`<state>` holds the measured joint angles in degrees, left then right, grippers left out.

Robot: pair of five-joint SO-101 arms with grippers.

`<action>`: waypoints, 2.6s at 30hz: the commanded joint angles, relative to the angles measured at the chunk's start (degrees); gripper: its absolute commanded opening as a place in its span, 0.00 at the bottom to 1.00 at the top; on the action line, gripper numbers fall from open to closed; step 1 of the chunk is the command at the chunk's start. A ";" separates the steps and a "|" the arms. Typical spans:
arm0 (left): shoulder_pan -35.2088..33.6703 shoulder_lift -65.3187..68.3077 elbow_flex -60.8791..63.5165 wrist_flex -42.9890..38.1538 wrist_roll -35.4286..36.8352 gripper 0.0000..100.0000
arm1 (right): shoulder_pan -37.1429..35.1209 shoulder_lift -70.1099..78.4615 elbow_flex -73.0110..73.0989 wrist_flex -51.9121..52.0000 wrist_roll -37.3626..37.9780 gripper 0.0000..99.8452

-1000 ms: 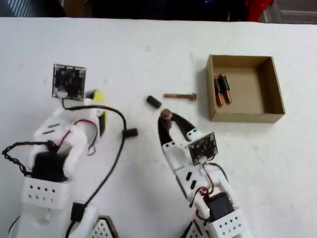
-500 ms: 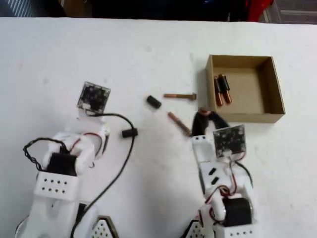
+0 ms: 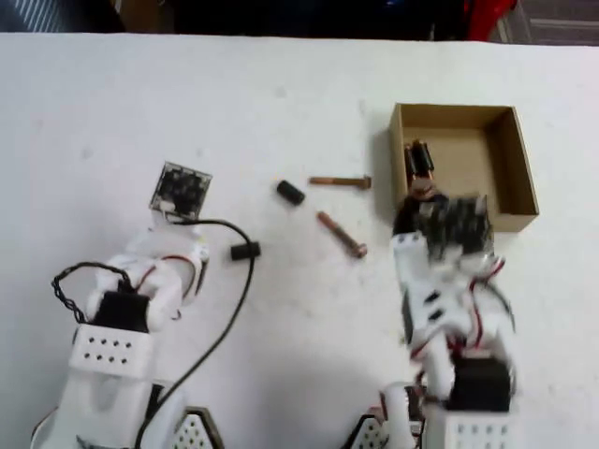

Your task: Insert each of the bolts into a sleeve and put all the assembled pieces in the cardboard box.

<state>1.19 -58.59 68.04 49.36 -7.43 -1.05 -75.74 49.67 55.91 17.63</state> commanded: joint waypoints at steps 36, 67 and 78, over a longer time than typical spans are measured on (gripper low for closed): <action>-4.88 -1.01 -0.09 -3.60 -0.79 0.04 | 11.03 109.05 -82.02 8.66 7.91 0.02; -4.88 -1.01 -0.09 -3.25 -0.79 0.04 | 5.23 128.75 -135.91 39.69 7.91 0.16; -4.97 -2.15 -0.09 -1.85 -0.88 0.04 | -3.30 121.71 -142.24 45.58 7.82 0.16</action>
<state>-2.95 -58.77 68.40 47.25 -7.52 -2.02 52.79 -91.69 98.64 24.84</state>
